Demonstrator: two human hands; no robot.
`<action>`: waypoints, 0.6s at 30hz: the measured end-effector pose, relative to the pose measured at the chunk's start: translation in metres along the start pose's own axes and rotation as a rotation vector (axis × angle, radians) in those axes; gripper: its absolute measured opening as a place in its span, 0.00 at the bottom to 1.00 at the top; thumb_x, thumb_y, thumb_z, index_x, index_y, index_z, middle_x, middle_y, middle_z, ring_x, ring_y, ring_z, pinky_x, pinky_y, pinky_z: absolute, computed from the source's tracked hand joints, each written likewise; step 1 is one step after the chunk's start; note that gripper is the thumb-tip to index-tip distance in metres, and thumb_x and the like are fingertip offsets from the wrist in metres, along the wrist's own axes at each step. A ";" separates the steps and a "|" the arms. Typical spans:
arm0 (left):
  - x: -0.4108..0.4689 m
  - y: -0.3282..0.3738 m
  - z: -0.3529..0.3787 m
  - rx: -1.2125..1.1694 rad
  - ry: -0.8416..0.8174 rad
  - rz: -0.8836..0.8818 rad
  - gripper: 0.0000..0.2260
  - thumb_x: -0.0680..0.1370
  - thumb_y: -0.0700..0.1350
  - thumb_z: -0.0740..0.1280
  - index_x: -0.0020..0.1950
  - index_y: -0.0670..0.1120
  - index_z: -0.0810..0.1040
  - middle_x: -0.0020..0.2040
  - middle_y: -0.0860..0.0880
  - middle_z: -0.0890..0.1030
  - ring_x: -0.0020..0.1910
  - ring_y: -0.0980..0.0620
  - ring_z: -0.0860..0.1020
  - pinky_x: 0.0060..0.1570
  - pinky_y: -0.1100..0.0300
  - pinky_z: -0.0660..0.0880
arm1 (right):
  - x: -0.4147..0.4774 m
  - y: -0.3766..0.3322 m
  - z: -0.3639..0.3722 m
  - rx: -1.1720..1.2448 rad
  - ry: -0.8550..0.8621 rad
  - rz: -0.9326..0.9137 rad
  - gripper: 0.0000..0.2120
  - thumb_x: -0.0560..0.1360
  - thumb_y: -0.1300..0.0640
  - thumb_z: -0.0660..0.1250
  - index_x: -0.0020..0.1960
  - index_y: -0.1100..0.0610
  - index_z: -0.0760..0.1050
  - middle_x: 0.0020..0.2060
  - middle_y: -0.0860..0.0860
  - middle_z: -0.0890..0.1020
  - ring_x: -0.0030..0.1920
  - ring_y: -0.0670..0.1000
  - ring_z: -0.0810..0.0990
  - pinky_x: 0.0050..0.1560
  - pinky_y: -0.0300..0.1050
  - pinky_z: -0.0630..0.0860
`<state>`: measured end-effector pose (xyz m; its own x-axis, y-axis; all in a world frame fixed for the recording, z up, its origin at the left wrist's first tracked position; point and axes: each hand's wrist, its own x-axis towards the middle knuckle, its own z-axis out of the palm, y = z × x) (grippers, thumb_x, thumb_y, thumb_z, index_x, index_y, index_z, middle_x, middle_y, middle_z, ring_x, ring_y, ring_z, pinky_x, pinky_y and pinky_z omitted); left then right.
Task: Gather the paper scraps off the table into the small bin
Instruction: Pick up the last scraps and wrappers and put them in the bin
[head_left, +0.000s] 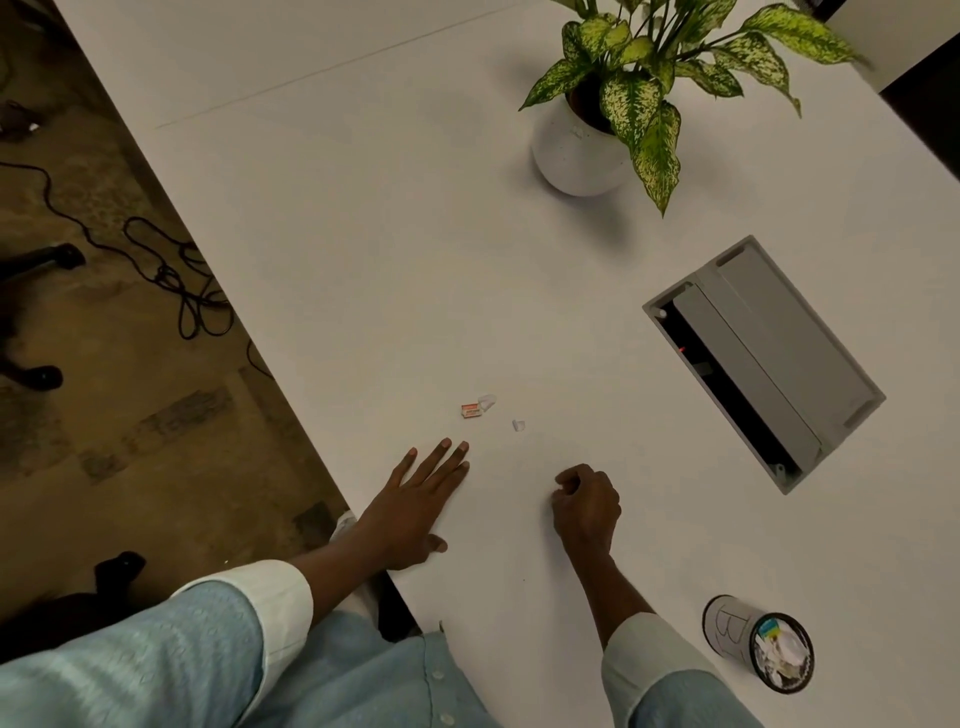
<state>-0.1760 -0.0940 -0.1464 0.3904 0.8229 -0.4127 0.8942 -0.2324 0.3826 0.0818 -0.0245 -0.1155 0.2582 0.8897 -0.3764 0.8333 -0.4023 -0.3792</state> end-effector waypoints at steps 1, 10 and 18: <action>0.000 0.000 0.000 0.000 0.000 0.001 0.55 0.73 0.62 0.75 0.85 0.49 0.40 0.83 0.53 0.29 0.82 0.50 0.30 0.81 0.39 0.42 | 0.002 -0.005 0.000 0.021 0.010 -0.015 0.12 0.71 0.68 0.67 0.50 0.56 0.81 0.48 0.53 0.80 0.47 0.55 0.80 0.49 0.43 0.72; -0.001 0.000 -0.002 0.010 -0.009 -0.006 0.53 0.75 0.61 0.73 0.85 0.50 0.39 0.82 0.53 0.28 0.81 0.50 0.28 0.81 0.40 0.40 | 0.036 -0.068 0.003 0.091 0.030 -0.216 0.13 0.72 0.67 0.66 0.50 0.54 0.85 0.46 0.51 0.86 0.49 0.55 0.81 0.53 0.50 0.77; -0.001 0.000 -0.001 0.009 -0.006 -0.001 0.52 0.75 0.62 0.73 0.85 0.49 0.40 0.83 0.51 0.30 0.81 0.50 0.28 0.80 0.41 0.37 | 0.047 -0.083 0.016 -0.083 -0.066 -0.340 0.10 0.77 0.58 0.68 0.56 0.54 0.83 0.50 0.52 0.84 0.52 0.56 0.79 0.52 0.50 0.77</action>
<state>-0.1770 -0.0941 -0.1451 0.3906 0.8201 -0.4182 0.8965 -0.2358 0.3750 0.0166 0.0471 -0.1154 -0.0705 0.9527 -0.2957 0.9037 -0.0645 -0.4232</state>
